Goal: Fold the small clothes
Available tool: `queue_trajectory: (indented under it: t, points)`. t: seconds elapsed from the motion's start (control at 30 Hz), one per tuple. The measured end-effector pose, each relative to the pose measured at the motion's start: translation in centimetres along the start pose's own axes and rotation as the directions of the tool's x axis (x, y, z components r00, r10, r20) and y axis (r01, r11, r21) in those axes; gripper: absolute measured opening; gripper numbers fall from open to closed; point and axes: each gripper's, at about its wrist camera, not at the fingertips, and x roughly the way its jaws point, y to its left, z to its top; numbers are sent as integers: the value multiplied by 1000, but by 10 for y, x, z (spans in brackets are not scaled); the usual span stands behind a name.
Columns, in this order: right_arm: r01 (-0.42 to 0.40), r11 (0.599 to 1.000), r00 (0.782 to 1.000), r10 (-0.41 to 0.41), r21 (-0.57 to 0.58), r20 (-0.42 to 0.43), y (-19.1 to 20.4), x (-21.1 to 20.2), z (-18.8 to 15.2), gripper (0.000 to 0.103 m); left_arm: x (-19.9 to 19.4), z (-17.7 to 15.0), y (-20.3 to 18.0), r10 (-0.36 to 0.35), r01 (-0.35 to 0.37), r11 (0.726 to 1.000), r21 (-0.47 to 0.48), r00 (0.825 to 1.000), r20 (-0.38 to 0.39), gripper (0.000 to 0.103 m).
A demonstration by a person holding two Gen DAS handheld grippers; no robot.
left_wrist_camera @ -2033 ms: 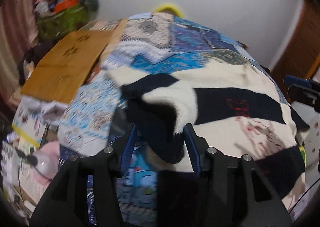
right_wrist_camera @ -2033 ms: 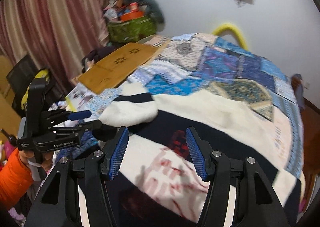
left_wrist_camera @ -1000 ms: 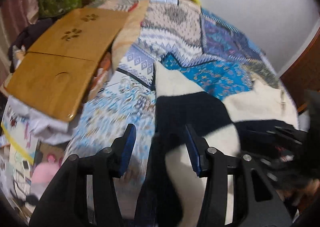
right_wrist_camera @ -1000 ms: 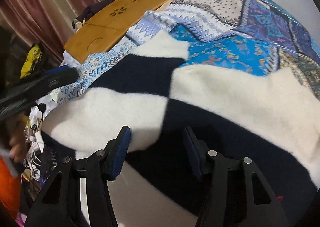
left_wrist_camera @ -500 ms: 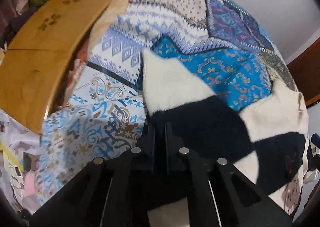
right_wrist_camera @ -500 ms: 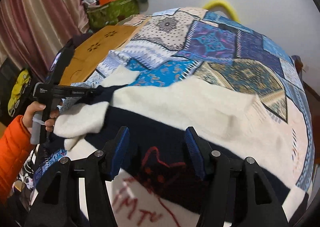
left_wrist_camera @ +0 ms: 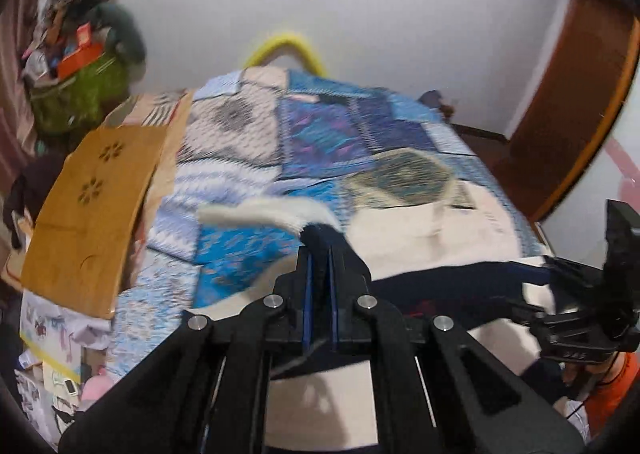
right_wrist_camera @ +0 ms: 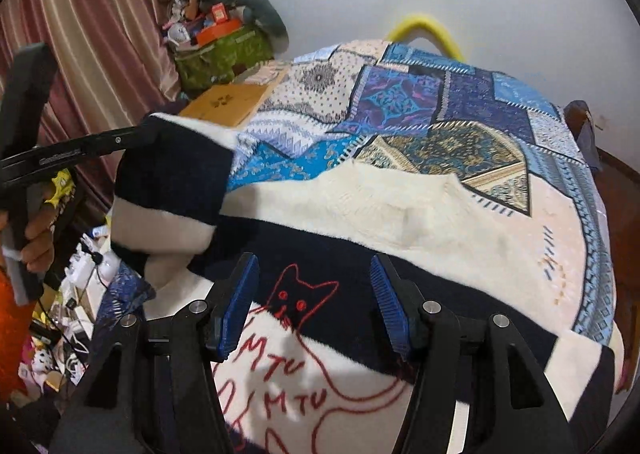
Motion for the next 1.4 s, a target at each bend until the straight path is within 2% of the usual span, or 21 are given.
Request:
queue_trajectory:
  t: [0.17, 0.33, 0.47, 0.57, 0.63, 0.7, 0.73, 0.77, 0.8, 0.87, 1.07, 1.27, 1.4]
  points:
    - [8, 1000, 999, -8, 14, 40, -17, -31, -11, 54, 1, -13, -65, 27, -29, 997, 67, 999, 30, 6]
    - [23, 998, 998, -26, 57, 56, -45, -55, -27, 54, 27, -46, -118, -15, 20, 995, 101, 999, -48, 6]
    - [35, 995, 998, -40, 88, 51, -62, -65, -45, 54, 49, -73, -146, 5, 10, 991, 136, 994, -111, 7]
    - [33, 994, 998, -38, 107, 47, -69, -69, -55, 54, 55, -87, -154, 24, -2, 988, 154, 990, -142, 7]
    - [25, 993, 999, -30, 117, 42, -70, -69, -58, 54, 54, -91, -152, 11, 14, 989, 151, 987, -161, 13]
    - [16, 992, 999, -20, 122, 35, -70, -69, -62, 54, 44, -92, -147, -4, 30, 988, 152, 986, -166, 32]
    - [15, 993, 999, -19, 120, 33, -69, -69, -63, 54, 39, -91, -143, -4, 28, 987, 155, 988, -156, 38]
    - [13, 993, 999, -16, 116, 29, -66, -67, -61, 54, 29, -93, -137, 3, 19, 987, 160, 991, -135, 50]
    - [9, 994, 1000, -12, 113, 28, -64, -67, -64, 54, 20, -94, -132, 12, 6, 986, 165, 994, -109, 58]
    - [-6, 995, 1000, 3, 103, 26, -57, -63, -60, 54, 1, -97, -116, 39, -27, 984, 173, 997, -64, 64]
    - [-37, 998, 999, 36, 50, 23, -24, -44, -39, 64, -27, -114, -46, 136, -132, 985, 112, 990, -24, 69]
    - [-30, 999, 999, 29, -34, -26, 12, -3, -8, 65, -3, -141, 21, 190, -190, 982, 6, 976, -111, 69]
    - [40, 995, 993, -49, -91, -107, 19, 42, 2, 64, 20, -154, 45, 204, -211, 977, -26, 966, -159, 69]
